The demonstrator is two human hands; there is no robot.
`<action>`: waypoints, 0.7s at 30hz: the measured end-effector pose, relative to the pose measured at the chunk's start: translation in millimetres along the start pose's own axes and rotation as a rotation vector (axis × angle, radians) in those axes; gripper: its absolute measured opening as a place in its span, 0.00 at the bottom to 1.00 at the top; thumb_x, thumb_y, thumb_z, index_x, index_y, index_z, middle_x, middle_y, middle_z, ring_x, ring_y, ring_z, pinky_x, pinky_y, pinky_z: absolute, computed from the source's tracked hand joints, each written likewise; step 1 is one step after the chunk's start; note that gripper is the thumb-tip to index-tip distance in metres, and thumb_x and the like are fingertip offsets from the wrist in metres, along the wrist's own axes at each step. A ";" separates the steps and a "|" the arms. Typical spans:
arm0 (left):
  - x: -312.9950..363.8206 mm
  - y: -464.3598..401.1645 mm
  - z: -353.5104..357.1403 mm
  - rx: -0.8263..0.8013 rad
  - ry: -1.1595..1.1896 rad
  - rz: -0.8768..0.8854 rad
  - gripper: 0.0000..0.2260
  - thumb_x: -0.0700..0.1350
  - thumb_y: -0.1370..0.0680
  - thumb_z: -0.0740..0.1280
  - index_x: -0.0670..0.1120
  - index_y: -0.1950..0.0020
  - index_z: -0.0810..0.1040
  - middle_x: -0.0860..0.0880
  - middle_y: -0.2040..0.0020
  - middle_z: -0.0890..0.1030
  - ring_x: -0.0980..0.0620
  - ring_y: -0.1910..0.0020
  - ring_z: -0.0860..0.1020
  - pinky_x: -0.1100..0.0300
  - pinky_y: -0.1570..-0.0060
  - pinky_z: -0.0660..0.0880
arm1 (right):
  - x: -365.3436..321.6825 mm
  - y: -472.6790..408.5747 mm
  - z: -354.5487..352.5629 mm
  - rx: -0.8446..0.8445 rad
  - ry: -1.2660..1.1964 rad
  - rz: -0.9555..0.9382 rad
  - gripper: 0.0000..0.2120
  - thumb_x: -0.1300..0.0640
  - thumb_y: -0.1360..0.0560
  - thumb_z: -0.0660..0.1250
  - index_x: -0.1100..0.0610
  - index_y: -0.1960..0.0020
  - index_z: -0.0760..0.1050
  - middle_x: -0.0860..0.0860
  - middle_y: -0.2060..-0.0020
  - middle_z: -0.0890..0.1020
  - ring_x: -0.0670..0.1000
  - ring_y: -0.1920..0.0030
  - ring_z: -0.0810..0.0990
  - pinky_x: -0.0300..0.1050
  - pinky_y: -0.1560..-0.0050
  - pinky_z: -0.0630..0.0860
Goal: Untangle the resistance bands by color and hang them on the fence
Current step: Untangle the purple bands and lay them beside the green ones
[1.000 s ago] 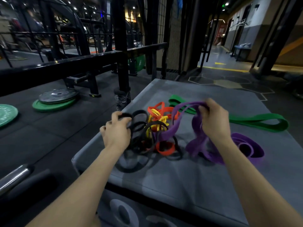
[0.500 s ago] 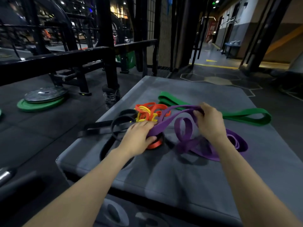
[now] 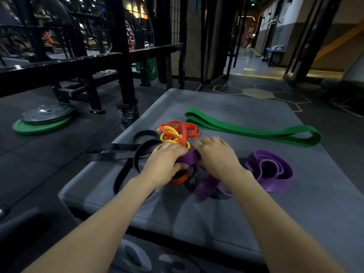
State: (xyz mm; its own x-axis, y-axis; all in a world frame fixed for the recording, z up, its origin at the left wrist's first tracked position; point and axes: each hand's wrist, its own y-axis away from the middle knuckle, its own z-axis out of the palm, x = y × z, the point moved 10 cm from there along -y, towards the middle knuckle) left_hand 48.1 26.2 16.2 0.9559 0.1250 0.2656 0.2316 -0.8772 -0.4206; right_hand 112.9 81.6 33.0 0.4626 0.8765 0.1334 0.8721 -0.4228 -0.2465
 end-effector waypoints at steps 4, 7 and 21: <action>-22.0 4.3 -4.7 0.010 0.162 -0.055 0.22 0.64 0.28 0.59 0.53 0.40 0.77 0.56 0.40 0.77 0.53 0.35 0.70 0.48 0.33 0.63 | 6.7 0.8 6.2 -0.119 -0.067 -0.042 0.12 0.53 0.28 0.66 0.55 0.46 0.73 0.54 0.44 0.76 0.57 0.40 0.71 0.47 0.46 0.67; -31.4 3.3 -7.8 -0.015 0.119 -0.106 0.22 0.64 0.25 0.51 0.58 0.37 0.73 0.61 0.37 0.73 0.55 0.35 0.68 0.48 0.35 0.64 | 8.4 5.1 9.7 -0.188 -0.173 -0.079 0.13 0.53 0.30 0.69 0.53 0.46 0.75 0.53 0.46 0.78 0.56 0.41 0.72 0.46 0.50 0.68; -22.2 -30.8 20.1 -0.504 -0.319 -0.096 0.14 0.52 0.23 0.58 0.55 0.39 0.73 0.46 0.40 0.76 0.44 0.41 0.69 0.52 0.44 0.70 | 34.0 7.0 13.4 -0.070 -0.290 0.038 0.09 0.54 0.24 0.63 0.53 0.45 0.75 0.50 0.39 0.70 0.56 0.44 0.73 0.45 0.48 0.66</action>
State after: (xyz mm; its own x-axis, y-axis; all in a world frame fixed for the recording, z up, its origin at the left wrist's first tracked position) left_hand 23.4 59.7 5.9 0.9599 0.2793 -0.0239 0.2804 -0.9568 0.0764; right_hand 132.6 111.6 22.9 0.4391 0.8846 -0.1570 0.8686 -0.4627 -0.1775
